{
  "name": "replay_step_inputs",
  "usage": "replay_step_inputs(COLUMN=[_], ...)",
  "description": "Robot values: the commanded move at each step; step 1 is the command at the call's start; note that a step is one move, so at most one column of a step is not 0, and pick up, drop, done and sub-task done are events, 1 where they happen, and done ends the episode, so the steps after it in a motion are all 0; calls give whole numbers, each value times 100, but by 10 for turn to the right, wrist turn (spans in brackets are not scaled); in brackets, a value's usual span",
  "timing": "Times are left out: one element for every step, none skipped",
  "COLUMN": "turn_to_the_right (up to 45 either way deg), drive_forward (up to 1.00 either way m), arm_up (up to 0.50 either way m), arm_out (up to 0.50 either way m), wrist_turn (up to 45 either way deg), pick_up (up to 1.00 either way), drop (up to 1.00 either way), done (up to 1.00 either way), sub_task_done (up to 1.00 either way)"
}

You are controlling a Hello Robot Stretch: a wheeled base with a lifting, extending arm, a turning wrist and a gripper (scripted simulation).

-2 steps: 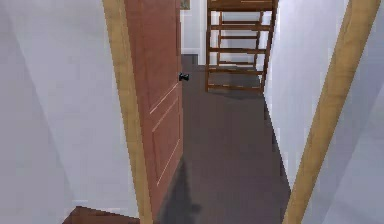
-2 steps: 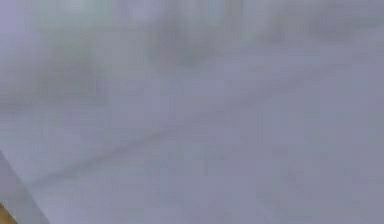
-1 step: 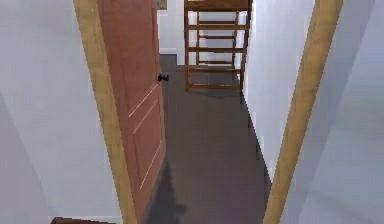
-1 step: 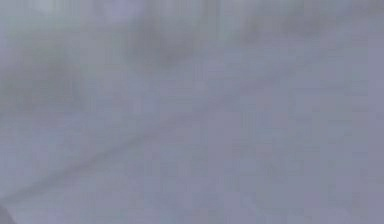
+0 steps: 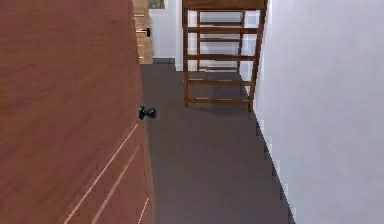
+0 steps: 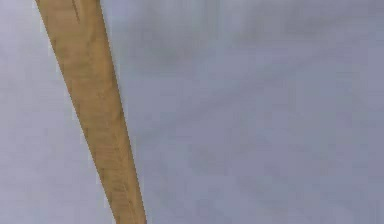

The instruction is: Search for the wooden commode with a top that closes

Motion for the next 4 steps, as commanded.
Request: replay_step_inputs(turn_to_the_right=[60,0,-180,0], drive_forward=[0,75,0,80], arm_up=[0,0,0,0], arm_out=[0,0,0,0], wrist_turn=[0,0,0,0], pick_up=[0,0,0,0], drop=[0,0,0,0], done=[0,0,0,0], sub_task_done=[0,0,0,0])
